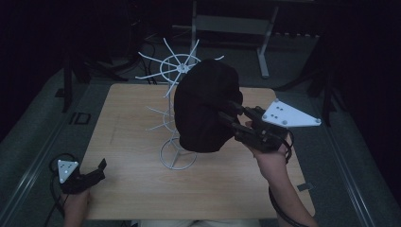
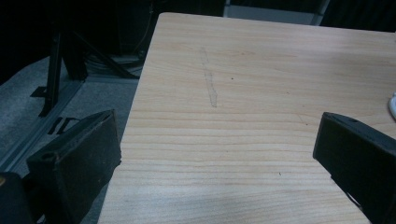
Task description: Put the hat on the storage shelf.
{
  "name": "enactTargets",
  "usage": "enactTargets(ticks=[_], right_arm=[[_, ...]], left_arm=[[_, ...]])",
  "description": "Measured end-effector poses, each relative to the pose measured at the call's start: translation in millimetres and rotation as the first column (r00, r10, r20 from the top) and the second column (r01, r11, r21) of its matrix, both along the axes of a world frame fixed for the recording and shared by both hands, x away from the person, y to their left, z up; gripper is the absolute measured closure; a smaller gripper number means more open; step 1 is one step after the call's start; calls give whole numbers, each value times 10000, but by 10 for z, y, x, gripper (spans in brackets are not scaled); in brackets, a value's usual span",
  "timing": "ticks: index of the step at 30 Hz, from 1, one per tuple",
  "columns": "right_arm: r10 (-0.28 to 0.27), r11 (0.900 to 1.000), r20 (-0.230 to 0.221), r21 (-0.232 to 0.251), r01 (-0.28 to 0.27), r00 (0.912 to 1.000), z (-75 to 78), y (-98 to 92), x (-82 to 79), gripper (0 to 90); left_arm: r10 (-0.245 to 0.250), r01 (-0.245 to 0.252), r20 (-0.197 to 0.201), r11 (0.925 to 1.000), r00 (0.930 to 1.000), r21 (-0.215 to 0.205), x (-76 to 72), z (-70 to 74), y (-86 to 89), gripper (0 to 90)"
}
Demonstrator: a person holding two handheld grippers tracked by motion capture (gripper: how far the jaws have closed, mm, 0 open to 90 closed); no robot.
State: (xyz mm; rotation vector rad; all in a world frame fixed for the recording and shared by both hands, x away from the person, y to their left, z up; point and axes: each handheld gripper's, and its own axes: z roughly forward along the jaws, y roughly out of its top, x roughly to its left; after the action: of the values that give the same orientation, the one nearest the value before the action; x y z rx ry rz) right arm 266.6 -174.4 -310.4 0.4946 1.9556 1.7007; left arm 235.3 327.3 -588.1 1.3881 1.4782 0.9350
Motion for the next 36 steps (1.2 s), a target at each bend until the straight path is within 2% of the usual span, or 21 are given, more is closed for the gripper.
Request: enactTargets(ticks=[4,11,12,13,18,20,21,22,23,25,26,27,30,32,33,34,35,36], right_arm=[[-112,9999,232,-17,112,9997,17,-56,-49,519],[-222,9995,258,211,217,9994,-2,-254,-103,417],[-349,9991,288,255,342,9990,-30,-331,-123,392],[-349,9991,288,255,342,9990,-30,-331,-123,392],[-671,9977,174,-58,672,9976,-160,-512,-125,323],[-937,9955,-83,-163,936,9956,-279,-634,-83,285],[-937,9955,-83,-163,936,9956,-279,-634,-83,285],[-1274,9914,-329,-350,1263,9913,-402,-711,-35,270],[-1274,9914,-329,-350,1263,9913,-402,-711,-35,270],[-1409,9896,-652,-384,1386,9879,-515,-776,17,257],[-1522,9881,-797,-361,1498,9851,-584,-815,48,249],[-1694,9854,-1176,-350,1664,9785,-720,-893,111,240],[-1870,9822,-1566,-451,1821,9698,-925,-1004,193,190],[-1870,9822,-1566,-451,1821,9698,-925,-1004,193,190],[-1936,9810,-1683,-438,1889,9665,-996,-1041,219,186],[-2362,9716,-1896,-611,2286,9530,-1207,-1136,297,157],[-2543,9669,-1957,-745,2442,9471,-1278,-1160,319,146],[-2543,9669,-1957,-745,2442,9471,-1278,-1160,319,146]], left_arm=[[-2,2,1,10000,10000,-3,1,0,-1,15],[1,-1,2,10000,10000,2,-1,0,0,15],[6,-6,3,10000,10000,-2,0,0,-1,14],[3,-3,0,10000,10000,0,0,0,-1,14],[22,-22,5,10000,10000,7,0,1,-4,14],[23,-23,4,10000,10000,2,-1,1,-4,15],[23,-23,7,10000,10000,5,-2,1,-3,15],[28,-28,1,10000,10000,8,-2,1,-4,14],[29,-29,-6,10000,10000,5,-1,1,-4,14],[22,-22,-4,10000,10000,21,-2,1,-3,15],[24,-24,0,10000,10000,12,-3,1,-3,15],[27,-27,-3,10000,10000,7,-3,1,-3,14],[29,-29,2,10000,10000,7,-3,1,-2,14],[28,-28,8,10000,10000,1,-4,0,-1,14],[28,-28,8,10000,10000,-14,-3,0,0,14],[30,-30,11,10000,10000,-10,-3,0,0,15],[26,-26,-1,10000,10000,-2,-3,0,0,14],[26,-26,-1,10000,10000,-2,-3,0,0,15]])
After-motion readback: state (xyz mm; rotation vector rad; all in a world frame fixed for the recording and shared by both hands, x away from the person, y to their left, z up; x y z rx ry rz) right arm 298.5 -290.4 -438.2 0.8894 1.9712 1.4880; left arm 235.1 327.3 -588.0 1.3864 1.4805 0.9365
